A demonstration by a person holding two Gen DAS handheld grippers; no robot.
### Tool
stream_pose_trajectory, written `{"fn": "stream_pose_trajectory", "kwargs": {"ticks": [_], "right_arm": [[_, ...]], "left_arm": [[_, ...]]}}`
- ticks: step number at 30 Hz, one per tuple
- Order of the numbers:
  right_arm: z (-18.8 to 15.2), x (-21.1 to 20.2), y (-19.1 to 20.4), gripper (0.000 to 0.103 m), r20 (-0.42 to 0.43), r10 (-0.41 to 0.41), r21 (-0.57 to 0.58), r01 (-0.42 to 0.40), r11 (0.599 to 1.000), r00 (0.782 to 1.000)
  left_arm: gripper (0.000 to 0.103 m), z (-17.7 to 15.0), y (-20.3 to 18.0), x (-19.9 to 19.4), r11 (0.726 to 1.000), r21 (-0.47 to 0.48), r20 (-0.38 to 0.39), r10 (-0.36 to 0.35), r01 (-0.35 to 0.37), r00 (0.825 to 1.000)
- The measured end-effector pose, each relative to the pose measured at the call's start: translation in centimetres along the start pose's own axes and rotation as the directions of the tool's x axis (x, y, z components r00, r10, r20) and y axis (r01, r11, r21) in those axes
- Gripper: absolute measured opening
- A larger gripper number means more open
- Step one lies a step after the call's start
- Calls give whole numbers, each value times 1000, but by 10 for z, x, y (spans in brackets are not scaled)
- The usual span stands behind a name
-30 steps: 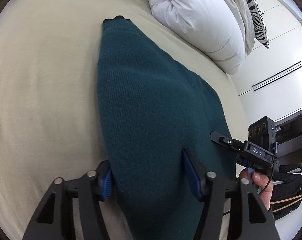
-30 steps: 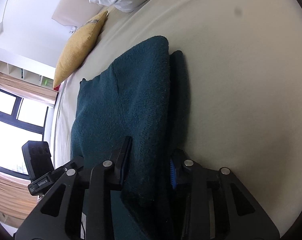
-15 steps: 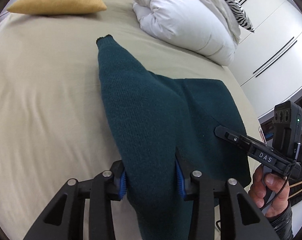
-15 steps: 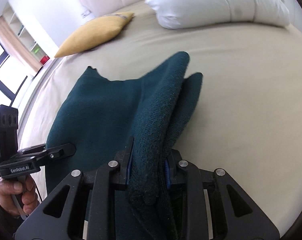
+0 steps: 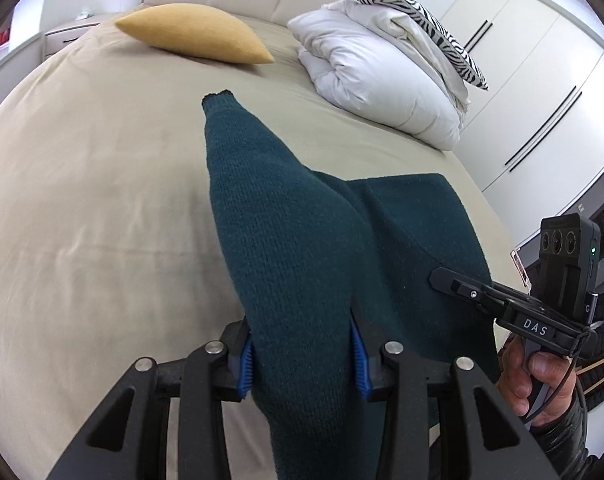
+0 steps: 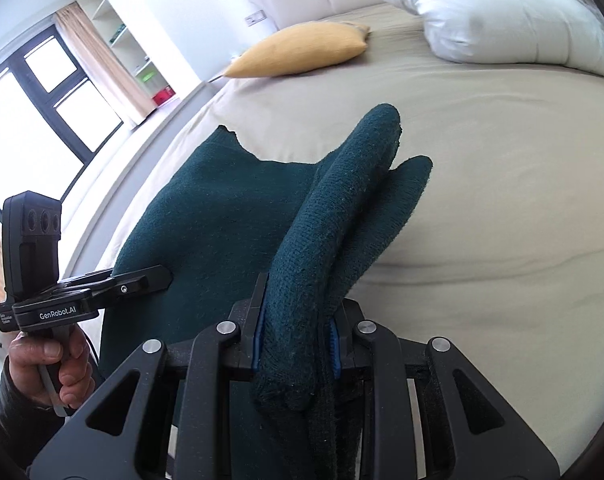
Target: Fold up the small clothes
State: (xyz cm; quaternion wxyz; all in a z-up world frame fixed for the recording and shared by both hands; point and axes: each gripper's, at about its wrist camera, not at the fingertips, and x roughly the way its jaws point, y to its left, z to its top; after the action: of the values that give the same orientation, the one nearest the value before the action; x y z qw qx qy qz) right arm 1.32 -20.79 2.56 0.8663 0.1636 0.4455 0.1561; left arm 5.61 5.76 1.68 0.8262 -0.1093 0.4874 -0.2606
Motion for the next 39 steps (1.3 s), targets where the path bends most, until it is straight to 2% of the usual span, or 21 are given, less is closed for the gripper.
{"fn": "stream_pose_trajectory", "kwargs": {"ticks": [6, 12, 15, 19, 22, 33, 39], "right_arm": [[-29, 7, 32, 22, -17, 58, 4, -58, 998, 998], [-63, 40, 31, 22, -89, 90, 72, -83, 994, 992], [-78, 62, 8, 22, -122, 89, 146, -70, 987, 989], [-90, 81, -29, 24, -107, 231, 316, -187, 930, 967], [-89, 90, -38, 24, -105, 258, 341, -209, 916, 960], [-87, 88, -47, 28, -93, 262, 344, -216, 914, 961], [-78, 79, -20, 26, -84, 142, 190, -124, 974, 986]], "left_arm": [[41, -28, 27, -18, 999, -48, 7, 8, -7, 1000], [42, -44, 46, 4, 996, -79, -50, 36, -40, 998], [46, -52, 61, 18, 992, -115, -82, 34, -43, 996], [50, -62, 73, 23, 989, -149, -69, -18, 7, 997], [52, -68, 75, 21, 989, -148, -57, -24, 15, 998], [53, -83, 88, 13, 983, -178, -20, -59, 54, 998], [48, -88, 90, 9, 982, -178, -1, -62, 61, 998]]}}
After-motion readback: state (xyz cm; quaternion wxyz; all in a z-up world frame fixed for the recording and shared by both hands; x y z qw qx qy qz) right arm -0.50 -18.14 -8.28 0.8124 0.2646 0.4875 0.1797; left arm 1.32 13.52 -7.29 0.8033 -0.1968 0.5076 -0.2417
